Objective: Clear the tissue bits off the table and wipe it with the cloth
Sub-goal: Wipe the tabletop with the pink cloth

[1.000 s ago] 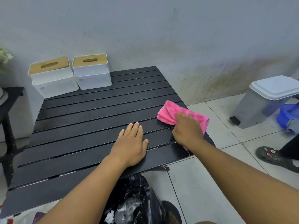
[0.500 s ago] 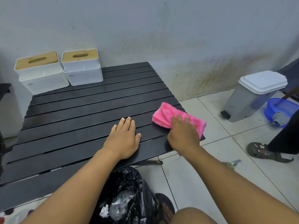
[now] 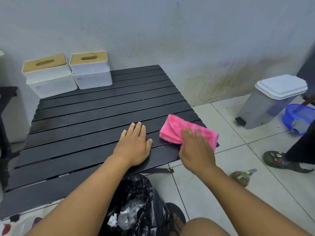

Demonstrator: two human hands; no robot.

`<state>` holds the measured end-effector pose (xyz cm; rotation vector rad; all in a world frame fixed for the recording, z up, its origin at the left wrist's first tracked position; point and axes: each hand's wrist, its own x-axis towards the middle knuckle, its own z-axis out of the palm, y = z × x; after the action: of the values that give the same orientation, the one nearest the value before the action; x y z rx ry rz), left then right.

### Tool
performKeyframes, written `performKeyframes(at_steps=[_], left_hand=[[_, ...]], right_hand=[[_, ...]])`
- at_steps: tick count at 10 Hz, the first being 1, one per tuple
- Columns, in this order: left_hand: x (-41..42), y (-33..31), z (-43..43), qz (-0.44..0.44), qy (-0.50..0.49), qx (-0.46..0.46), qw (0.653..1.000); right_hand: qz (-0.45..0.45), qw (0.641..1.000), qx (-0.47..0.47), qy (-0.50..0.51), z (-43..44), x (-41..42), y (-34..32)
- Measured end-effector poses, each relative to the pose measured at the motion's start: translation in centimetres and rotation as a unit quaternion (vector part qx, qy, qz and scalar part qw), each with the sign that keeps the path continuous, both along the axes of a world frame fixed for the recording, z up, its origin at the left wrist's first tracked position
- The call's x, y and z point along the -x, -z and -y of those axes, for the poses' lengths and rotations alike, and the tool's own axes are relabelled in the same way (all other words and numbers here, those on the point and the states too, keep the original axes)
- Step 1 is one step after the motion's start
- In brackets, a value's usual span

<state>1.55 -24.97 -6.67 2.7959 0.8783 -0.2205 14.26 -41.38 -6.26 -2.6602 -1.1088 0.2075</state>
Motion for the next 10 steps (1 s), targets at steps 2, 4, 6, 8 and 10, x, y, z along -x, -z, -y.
performKeyframes(at_steps=[2, 4, 6, 8, 10], left_hand=[[0.0, 0.2, 0.0, 0.004, 0.002, -0.003, 1.000], [0.1, 0.6, -0.3, 0.019, 0.010, 0.006, 1.000], [0.2, 0.3, -0.3, 0.003, 0.008, 0.002, 1.000], [0.2, 0.3, -0.1, 0.008, 0.003, 0.003, 1.000], [0.1, 0.5, -0.2, 0.019, 0.004, 0.006, 1.000]], right_hand=[[-0.012, 0.998, 0.023, 0.054, -4.2, -1.7, -0.4], [-0.006, 0.992, 0.023, -0.125, -3.4, 2.3, -0.2], [-0.014, 0.996, 0.016, -0.083, 1.2, 1.1, -0.3], [-0.033, 0.998, 0.021, 0.051, -2.1, -2.3, -0.8], [-0.009, 1.000, 0.008, -0.024, -6.2, 0.0, -0.3]])
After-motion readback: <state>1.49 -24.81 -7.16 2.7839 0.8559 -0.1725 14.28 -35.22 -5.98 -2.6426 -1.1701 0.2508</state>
